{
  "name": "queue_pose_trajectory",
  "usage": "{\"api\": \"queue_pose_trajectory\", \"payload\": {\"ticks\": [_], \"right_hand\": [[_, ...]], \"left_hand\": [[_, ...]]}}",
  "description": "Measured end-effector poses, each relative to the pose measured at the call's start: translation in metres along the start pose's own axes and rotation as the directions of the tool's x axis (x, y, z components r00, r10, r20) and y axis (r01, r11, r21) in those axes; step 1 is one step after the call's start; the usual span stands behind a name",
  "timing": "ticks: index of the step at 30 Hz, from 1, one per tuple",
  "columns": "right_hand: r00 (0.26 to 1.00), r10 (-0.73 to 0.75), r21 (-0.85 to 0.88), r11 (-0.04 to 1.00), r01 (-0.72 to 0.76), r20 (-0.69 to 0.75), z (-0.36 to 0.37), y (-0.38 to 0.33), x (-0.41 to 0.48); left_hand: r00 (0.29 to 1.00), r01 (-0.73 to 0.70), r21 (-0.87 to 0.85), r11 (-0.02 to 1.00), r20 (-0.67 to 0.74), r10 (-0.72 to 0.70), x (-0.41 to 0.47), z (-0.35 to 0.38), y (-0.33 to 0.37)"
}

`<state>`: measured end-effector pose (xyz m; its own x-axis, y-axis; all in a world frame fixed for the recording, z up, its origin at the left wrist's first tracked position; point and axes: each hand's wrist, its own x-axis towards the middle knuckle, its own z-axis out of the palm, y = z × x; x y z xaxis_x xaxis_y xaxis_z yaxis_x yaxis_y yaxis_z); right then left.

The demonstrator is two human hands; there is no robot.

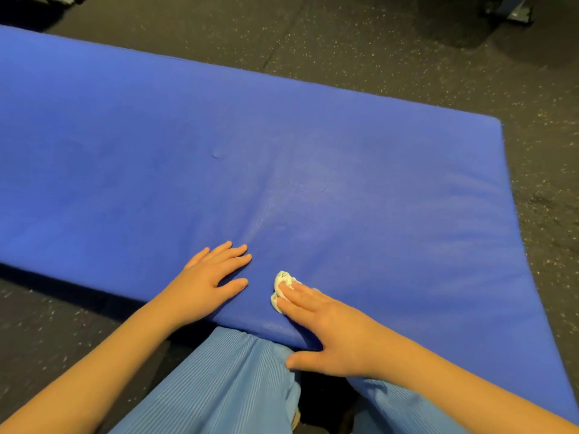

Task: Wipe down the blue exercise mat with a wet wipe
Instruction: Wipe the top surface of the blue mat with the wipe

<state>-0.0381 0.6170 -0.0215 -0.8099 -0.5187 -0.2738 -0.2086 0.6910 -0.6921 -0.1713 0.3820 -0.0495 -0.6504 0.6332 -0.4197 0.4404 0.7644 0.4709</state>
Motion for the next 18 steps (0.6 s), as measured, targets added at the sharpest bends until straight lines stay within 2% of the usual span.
{"api": "queue_pose_trajectory", "payload": {"ticks": [4, 7, 9, 12, 14, 18], "right_hand": [[1.000, -0.012, -0.196, 0.980, 0.010, -0.005, 0.000, -0.003, -0.002], [0.996, 0.028, -0.306, 0.951, -0.051, -0.080, 0.018, -0.004, 0.000], [0.991, 0.058, -0.360, 0.928, -0.099, -0.123, 0.027, -0.006, 0.001], [0.978, 0.055, -0.301, 0.947, -0.116, -0.202, 0.024, -0.008, 0.000], [0.968, 0.096, -0.236, 0.960, -0.151, -0.230, 0.010, -0.014, -0.007], [0.921, 0.072, -0.205, 0.966, -0.160, -0.383, -0.016, -0.014, -0.028]], "left_hand": [[0.996, -0.030, 0.019, 0.999, 0.081, 0.029, -0.031, -0.014, -0.018], [0.991, -0.045, 0.178, 0.983, 0.134, 0.021, -0.055, -0.024, -0.038], [0.997, -0.028, 0.284, 0.958, 0.074, 0.008, -0.067, -0.023, -0.054], [0.999, -0.004, 0.332, 0.943, -0.029, 0.015, -0.071, -0.020, -0.069], [0.997, -0.032, 0.379, 0.925, -0.059, 0.058, -0.066, -0.023, -0.073], [0.973, -0.088, 0.423, 0.902, -0.157, 0.168, -0.051, -0.032, -0.054]]}}
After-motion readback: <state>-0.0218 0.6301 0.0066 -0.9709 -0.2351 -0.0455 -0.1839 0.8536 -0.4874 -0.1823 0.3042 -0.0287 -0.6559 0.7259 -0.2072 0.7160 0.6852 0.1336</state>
